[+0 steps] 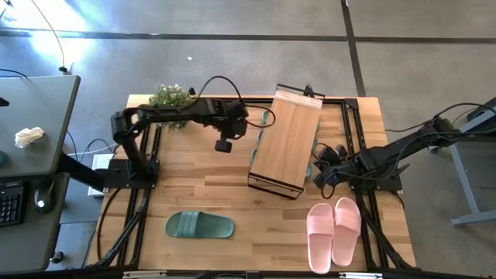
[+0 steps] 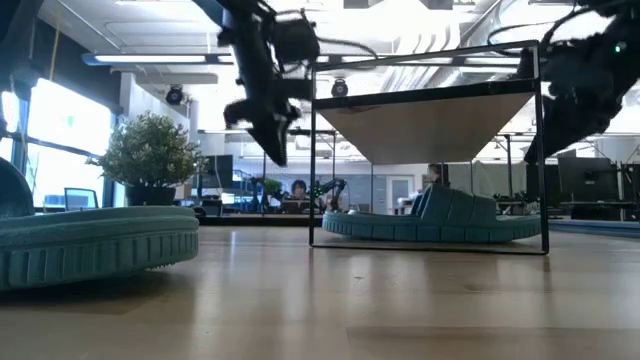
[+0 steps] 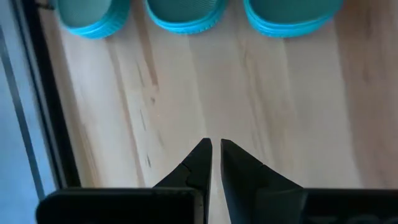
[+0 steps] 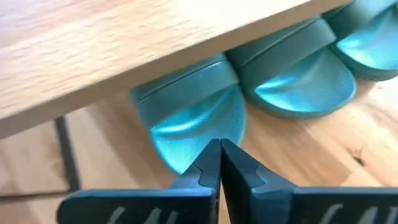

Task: Pick and place slides into the shelf
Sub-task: Put the green slide under the shelf

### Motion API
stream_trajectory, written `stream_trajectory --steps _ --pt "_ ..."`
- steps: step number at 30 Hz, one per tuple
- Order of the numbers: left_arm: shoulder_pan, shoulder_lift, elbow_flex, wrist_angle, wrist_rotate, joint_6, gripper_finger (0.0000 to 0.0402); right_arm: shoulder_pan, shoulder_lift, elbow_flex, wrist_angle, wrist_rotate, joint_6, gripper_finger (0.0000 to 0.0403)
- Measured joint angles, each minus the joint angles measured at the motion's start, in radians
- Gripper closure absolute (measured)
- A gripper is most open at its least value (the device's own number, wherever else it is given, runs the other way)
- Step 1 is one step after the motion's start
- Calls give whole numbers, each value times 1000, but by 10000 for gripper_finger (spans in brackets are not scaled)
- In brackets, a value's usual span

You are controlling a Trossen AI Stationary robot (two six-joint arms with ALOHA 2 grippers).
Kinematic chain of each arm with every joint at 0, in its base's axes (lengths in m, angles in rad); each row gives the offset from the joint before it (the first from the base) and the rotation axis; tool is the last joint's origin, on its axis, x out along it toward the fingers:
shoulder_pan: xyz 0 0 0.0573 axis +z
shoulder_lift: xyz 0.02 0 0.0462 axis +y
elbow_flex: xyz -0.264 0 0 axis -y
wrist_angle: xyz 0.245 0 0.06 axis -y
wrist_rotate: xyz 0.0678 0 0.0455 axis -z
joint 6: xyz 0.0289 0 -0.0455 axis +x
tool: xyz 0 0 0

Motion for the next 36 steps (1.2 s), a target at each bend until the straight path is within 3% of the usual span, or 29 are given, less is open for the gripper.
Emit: stream_trajectory --steps 5,12,16,20,24,28,30,33,36 --pt "0 -120 0 -82 160 -76 378 0 0 73 -46 -64 0 403" --pt "-25 -318 0 -154 579 -232 378 0 -1 184 -136 -90 -62 403" --pt "-129 -408 0 -155 630 -330 378 0 -1 232 -186 -90 -89 403" --pt "-301 -458 0 -189 515 -447 378 0 -1 263 -232 -100 -87 403" --pt "-507 -475 0 -262 223 -657 378 0 -1 282 -239 -112 -98 403" --pt "-702 -459 0 -358 -94 -982 378 0 -1 287 -215 -111 -133 403" --pt "-789 -433 0 -402 -200 -1142 378 1 -1 288 -188 -111 -154 403" --pt "-883 -386 0 -472 -248 -1343 378 1 -1 288 -133 -109 -218 403" --pt "-947 -325 0 -522 -198 -1457 378 1 -2 288 -64 -107 -309 403"
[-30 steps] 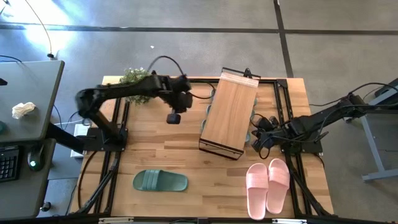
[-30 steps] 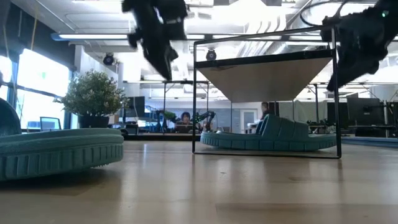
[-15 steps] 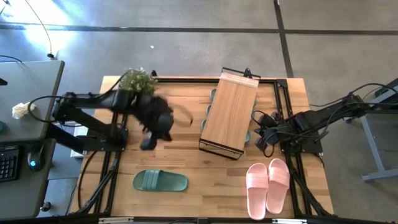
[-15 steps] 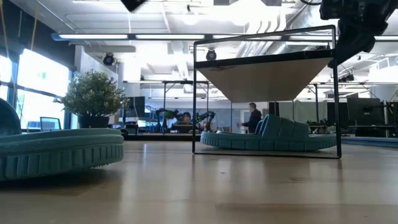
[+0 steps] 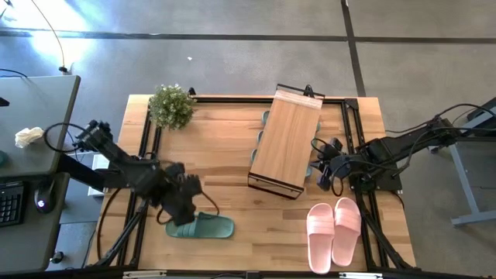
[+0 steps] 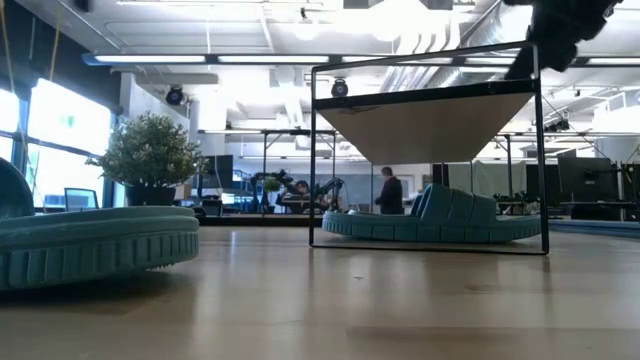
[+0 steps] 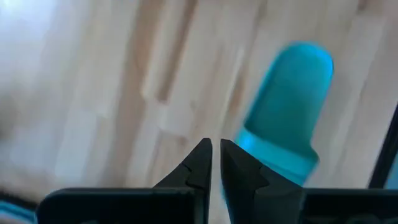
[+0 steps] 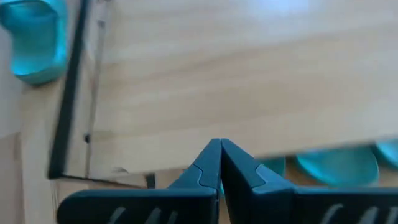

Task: Pick and place slides into the shelf
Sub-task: Put the green slide under the shelf

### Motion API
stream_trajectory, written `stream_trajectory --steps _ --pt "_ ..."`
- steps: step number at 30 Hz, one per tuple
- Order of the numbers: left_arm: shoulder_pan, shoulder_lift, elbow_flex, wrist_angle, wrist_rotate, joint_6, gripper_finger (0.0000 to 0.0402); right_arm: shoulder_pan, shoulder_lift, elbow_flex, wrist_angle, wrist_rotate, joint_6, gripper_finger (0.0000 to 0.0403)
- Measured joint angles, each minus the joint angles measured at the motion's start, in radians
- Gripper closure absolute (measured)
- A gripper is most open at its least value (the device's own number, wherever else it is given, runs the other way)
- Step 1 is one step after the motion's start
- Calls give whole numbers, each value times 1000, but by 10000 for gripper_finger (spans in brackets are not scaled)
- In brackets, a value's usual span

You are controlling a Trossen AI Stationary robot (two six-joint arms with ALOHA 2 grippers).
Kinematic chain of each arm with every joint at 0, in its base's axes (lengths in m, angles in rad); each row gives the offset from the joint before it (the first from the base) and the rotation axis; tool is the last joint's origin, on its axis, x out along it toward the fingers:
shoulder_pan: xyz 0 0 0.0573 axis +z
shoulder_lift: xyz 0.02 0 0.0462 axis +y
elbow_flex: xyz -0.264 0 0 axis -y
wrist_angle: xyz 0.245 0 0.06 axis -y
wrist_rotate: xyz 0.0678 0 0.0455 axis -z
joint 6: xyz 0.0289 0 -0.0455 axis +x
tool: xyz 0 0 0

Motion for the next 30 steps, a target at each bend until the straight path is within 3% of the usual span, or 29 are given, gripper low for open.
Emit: stream_trajectory --steps 4,7,12,19,23,30 --pt "-66 83 0 16 78 -73 378 0 0 0 83 -6 -140 403" --pt "-108 149 0 123 104 -171 378 0 0 0 131 -17 -242 403" --pt "-139 247 0 254 136 -95 378 0 0 0 214 -19 -361 403" --pt "-140 344 0 253 242 -174 373 0 0 0 273 -51 -433 403" --pt "-139 344 0 267 242 -177 345 0 0 0 274 -93 -433 402" --pt "-139 343 8 233 217 -187 260 0 0 0 273 -92 -441 388"
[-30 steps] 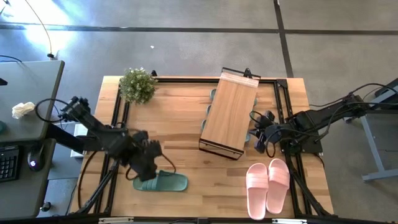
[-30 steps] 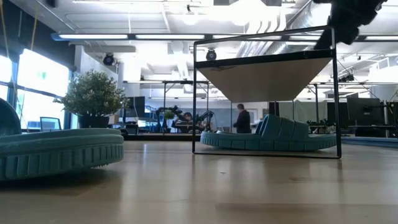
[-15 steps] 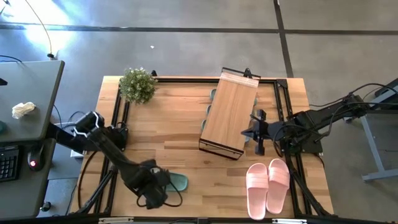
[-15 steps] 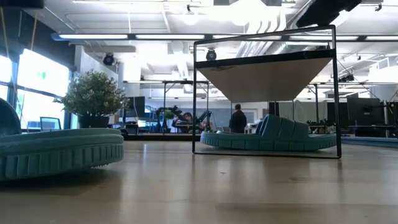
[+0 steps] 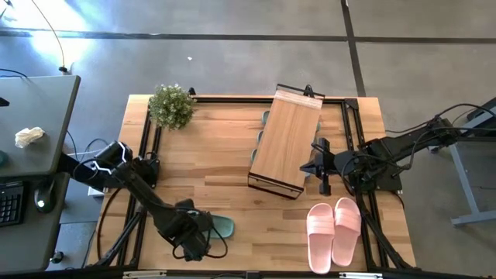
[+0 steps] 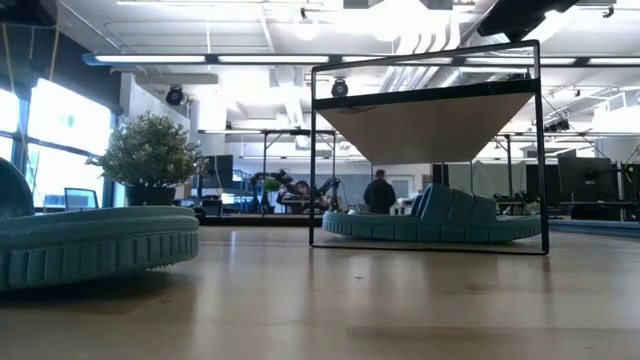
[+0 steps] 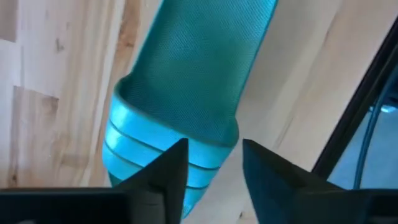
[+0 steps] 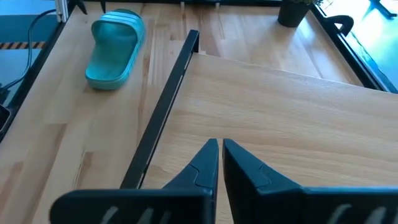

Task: Pick and place slides into the shelf
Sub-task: Put the green slide under the shelf

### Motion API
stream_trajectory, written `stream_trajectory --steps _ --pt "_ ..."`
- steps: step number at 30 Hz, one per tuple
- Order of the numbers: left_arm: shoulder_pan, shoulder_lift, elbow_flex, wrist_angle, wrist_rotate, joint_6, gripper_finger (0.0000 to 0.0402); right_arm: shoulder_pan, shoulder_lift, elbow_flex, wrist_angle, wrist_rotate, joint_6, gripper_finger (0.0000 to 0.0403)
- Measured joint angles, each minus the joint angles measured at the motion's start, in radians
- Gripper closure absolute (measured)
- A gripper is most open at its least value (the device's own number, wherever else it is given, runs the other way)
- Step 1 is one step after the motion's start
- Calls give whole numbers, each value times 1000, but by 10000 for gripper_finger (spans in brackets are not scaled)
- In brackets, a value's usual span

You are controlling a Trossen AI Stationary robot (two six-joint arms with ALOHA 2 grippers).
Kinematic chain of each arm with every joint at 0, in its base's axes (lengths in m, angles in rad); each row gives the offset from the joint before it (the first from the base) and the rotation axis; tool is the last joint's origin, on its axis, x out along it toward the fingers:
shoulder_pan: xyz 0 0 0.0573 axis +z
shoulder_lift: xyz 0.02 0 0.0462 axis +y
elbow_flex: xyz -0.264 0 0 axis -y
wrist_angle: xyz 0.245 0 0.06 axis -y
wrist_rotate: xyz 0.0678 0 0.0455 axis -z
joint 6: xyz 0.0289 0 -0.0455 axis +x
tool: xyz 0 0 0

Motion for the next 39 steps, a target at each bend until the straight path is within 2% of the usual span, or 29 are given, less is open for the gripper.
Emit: stream_trajectory --steps 3,7,16,19,25,31,36,39 --pt "10 13 1 -21 -18 -73 231 0 0 0 0 7 -2 382" --pt "28 44 1 -34 -17 -156 213 0 0 0 -1 24 -6 379" --pt "82 117 1 -50 85 -197 225 0 0 0 -5 25 -18 379" --pt "94 130 1 -93 116 -197 237 0 0 0 -5 25 -18 379" --pt "93 130 1 -190 113 -203 274 0 0 0 -8 25 -16 379" --pt "91 137 1 -221 108 -201 325 0 0 0 -9 25 -17 379" --pt "91 158 0 -240 94 -198 386 0 0 0 -9 25 -17 379" --pt "91 164 1 -242 85 -197 395 0 0 0 -9 19 -13 379"
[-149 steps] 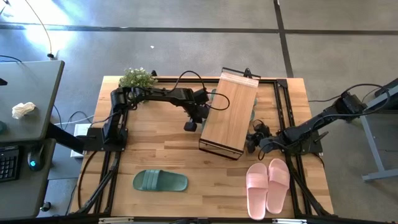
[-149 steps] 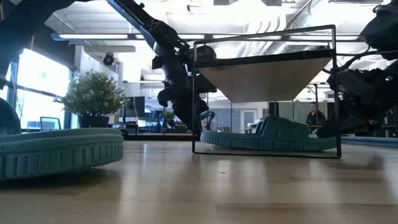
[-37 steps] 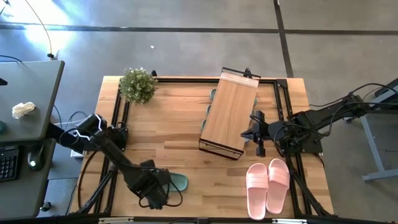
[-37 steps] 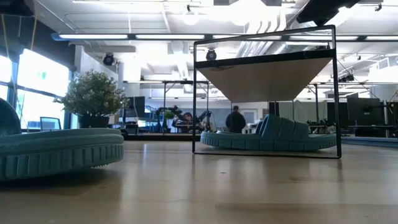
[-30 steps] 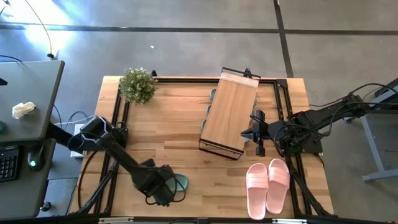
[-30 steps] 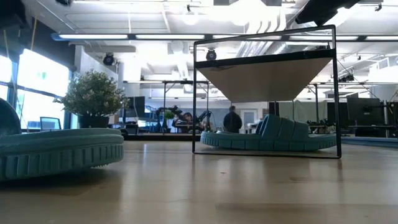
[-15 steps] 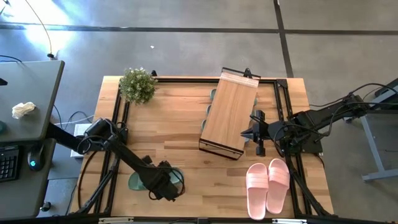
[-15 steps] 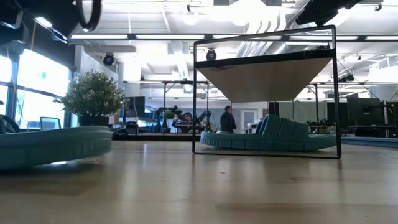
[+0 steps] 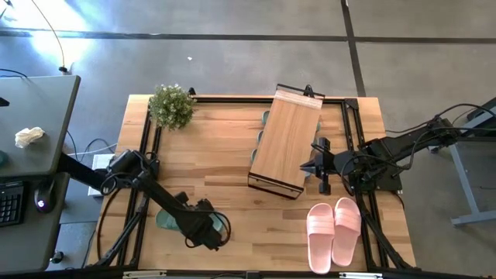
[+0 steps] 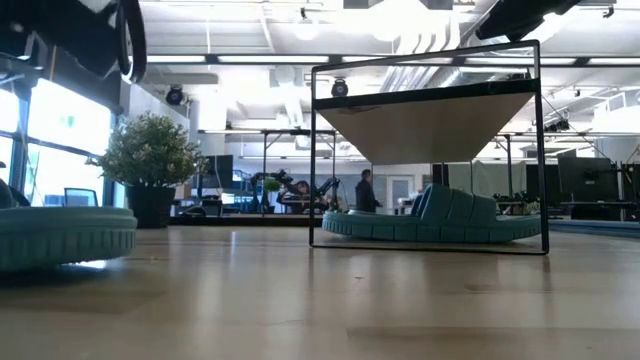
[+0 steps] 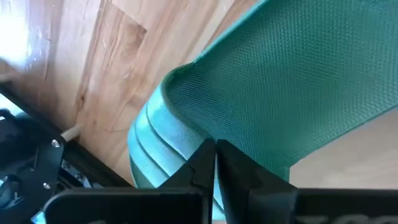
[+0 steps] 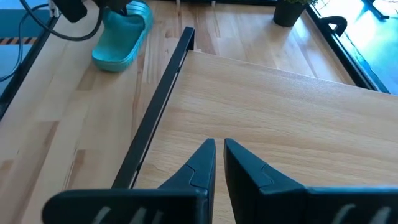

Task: Pick and place slides into the shelf
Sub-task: Put the green slide under the shelf

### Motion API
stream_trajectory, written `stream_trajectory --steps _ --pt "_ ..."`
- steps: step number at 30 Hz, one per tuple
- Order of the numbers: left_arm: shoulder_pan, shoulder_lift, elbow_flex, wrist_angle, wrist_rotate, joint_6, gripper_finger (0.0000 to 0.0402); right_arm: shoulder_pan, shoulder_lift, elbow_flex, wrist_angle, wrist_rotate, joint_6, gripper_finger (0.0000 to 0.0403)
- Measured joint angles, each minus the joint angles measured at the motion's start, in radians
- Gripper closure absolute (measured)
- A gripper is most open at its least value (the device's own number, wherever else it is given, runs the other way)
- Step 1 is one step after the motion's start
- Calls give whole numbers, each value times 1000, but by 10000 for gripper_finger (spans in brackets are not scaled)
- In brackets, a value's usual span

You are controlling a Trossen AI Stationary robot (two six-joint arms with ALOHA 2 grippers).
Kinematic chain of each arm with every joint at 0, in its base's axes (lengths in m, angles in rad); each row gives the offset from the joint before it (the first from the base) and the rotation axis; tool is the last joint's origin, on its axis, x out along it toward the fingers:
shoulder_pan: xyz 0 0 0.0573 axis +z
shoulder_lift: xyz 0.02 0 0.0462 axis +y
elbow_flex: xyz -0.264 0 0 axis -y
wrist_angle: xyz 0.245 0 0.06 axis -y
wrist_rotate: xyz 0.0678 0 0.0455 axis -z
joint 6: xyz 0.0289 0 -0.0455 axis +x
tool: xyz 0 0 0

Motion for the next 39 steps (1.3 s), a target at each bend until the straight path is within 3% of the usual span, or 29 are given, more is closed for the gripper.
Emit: stream_trajectory --steps 12,19,26,33,39 --pt "-2 14 1 -46 -49 -26 384 0 0 0 1 -31 27 379" --pt "-15 14 81 -125 -79 36 373 0 0 0 1 -35 29 379" --pt "-28 14 128 -186 -145 106 330 -1 0 0 1 -60 29 379" --pt "-35 14 129 -186 -137 117 270 0 0 0 1 -87 22 379" --pt "-62 36 127 -184 -51 93 269 0 0 0 1 -86 22 379"
